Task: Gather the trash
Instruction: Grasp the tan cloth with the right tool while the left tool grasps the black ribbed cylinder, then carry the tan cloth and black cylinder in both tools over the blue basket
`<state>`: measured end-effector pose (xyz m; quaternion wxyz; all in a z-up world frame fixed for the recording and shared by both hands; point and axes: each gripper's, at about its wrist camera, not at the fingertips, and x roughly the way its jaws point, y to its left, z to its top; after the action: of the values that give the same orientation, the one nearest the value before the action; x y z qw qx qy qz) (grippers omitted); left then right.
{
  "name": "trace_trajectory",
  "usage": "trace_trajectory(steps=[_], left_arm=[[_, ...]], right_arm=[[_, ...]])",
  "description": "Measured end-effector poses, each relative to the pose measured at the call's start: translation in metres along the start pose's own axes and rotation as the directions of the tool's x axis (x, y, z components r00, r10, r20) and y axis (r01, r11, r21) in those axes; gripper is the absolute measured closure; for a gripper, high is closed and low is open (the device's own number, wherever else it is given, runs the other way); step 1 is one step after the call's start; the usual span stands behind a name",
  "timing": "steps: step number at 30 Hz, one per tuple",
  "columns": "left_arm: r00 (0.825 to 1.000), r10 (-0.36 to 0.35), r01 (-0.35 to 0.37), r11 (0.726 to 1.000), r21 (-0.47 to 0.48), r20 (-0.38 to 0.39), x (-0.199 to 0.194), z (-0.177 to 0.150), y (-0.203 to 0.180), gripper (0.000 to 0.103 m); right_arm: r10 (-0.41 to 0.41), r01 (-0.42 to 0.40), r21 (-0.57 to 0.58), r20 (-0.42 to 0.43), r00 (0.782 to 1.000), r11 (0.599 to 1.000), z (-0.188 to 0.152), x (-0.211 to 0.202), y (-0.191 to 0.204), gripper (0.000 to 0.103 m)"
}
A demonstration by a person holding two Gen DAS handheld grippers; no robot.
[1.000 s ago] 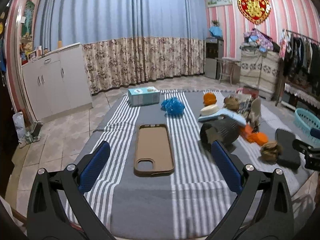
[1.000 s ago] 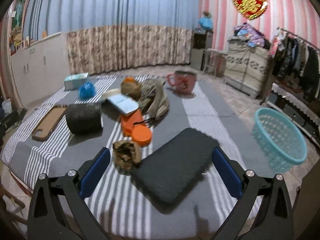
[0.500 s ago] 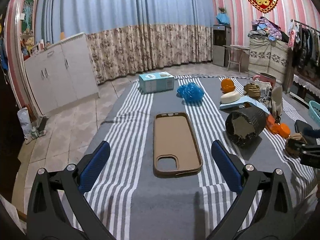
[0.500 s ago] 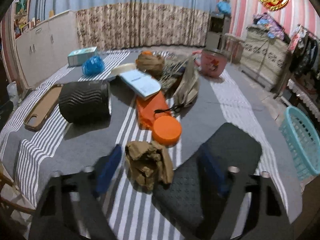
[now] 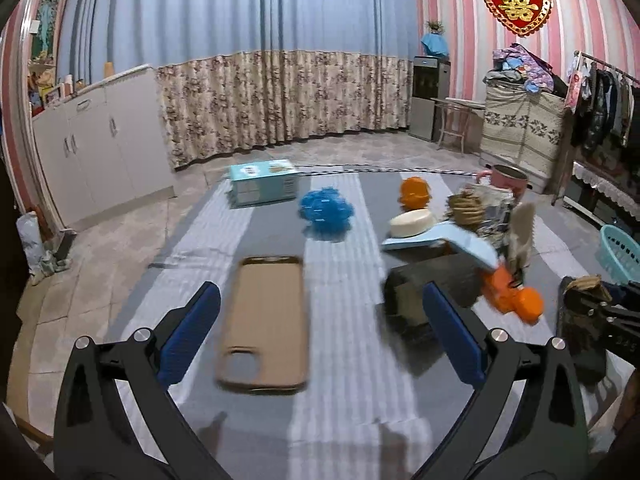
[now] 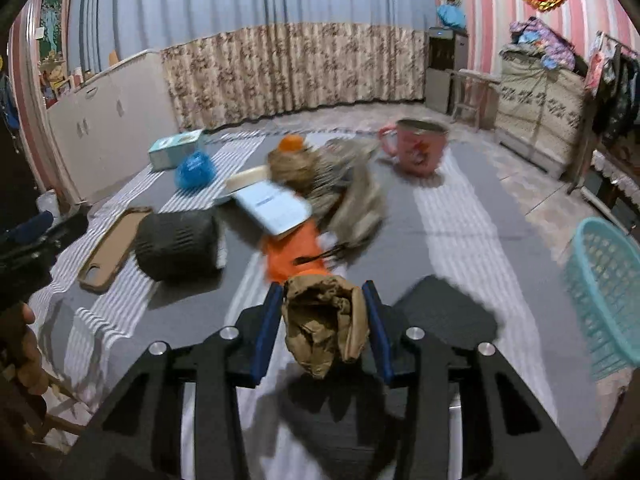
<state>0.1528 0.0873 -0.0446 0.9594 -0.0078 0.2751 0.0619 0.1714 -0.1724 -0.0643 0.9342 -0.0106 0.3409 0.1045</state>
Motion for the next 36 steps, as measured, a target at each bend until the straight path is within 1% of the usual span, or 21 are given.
trace_trajectory(steps=[3,6,8,11,14,19,21,22,23,25,28,29,31,32,33,34,36], left_arm=[[0.999,-0.043,0.042,0.999,-0.023,-0.029,0.010,0.004,-0.026,0.005],[0.996,-0.064,0.061,0.997,-0.041,-0.061,0.023,0.009,-0.050,0.005],[0.995,-0.061,0.057,0.997,-0.050,-0.084,0.031,0.010,-0.063,0.005],[0.986,-0.080,0.070,0.995,-0.075,-0.147,0.049,0.011,-0.079,0.005],[0.980,-0.055,0.039,0.996,-0.083,-0.193,0.067,0.010,-0.089,0.005],[0.966,0.031,-0.048,0.997,-0.064,-0.256,0.090,0.006,-0.094,0.006],[0.959,0.033,-0.051,0.997,-0.057,-0.281,0.095,0.005,-0.095,0.017],[0.954,0.029,-0.047,0.997,-0.055,-0.298,0.096,0.005,-0.095,0.020],[0.947,0.014,-0.032,0.998,-0.050,-0.321,0.099,0.004,-0.096,0.027],[0.943,0.006,-0.021,0.999,-0.042,-0.332,0.099,0.004,-0.097,0.033],[0.947,0.020,-0.027,1.000,-0.016,-0.321,0.094,0.007,-0.098,0.034],[0.950,0.009,-0.015,1.000,-0.016,-0.313,0.091,0.009,-0.098,0.044],[0.950,-0.018,0.015,1.000,-0.012,-0.313,0.086,0.014,-0.100,0.054],[0.953,-0.029,0.026,1.000,-0.012,-0.300,0.081,0.020,-0.102,0.054],[0.961,-0.034,0.033,0.999,-0.009,-0.275,0.076,0.025,-0.105,0.054],[0.967,-0.034,0.037,0.999,0.006,-0.251,0.071,0.030,-0.110,0.054],[0.975,-0.028,0.037,0.999,0.038,-0.219,0.066,0.038,-0.120,0.054]], right_arm=[[-0.052,0.052,-0.005,0.016,0.999,0.999,0.006,-0.012,-0.027,0.062],[-0.095,0.095,0.016,0.026,0.995,0.995,0.008,-0.021,-0.055,0.062],[-0.111,0.109,0.043,0.030,0.993,0.993,0.007,-0.024,-0.072,0.062],[-0.122,0.118,0.099,0.033,0.992,0.988,0.006,-0.027,-0.095,0.062],[-0.125,0.119,0.135,0.036,0.992,0.984,0.005,-0.026,-0.109,0.062],[-0.135,0.125,0.161,0.049,0.990,0.979,0.003,-0.029,-0.123,0.062],[-0.137,0.126,0.178,0.054,0.989,0.976,0.001,-0.032,-0.130,0.062],[-0.140,0.126,0.194,0.057,0.989,0.973,0.002,-0.033,-0.135,0.062],[-0.140,0.126,0.203,0.059,0.988,0.971,0.003,-0.033,-0.139,0.062],[-0.145,0.126,0.226,0.069,0.987,0.966,0.006,-0.037,-0.148,0.062],[-0.171,0.143,0.254,0.095,0.981,0.957,0.014,-0.048,-0.164,0.062],[-0.179,0.147,0.264,0.104,0.978,0.953,0.018,-0.054,-0.171,0.062],[-0.206,0.167,0.278,0.119,0.971,0.946,0.027,-0.065,-0.188,0.062],[-0.225,0.184,0.279,0.122,0.967,0.942,0.031,-0.071,-0.196,0.062],[-0.247,0.205,0.278,0.124,0.961,0.938,0.035,-0.076,-0.204,0.062],[-0.281,0.237,0.278,0.128,0.951,0.931,0.038,-0.082,-0.215,0.062],[-0.348,0.299,0.294,0.128,0.929,0.908,0.041,-0.089,-0.236,0.062]])
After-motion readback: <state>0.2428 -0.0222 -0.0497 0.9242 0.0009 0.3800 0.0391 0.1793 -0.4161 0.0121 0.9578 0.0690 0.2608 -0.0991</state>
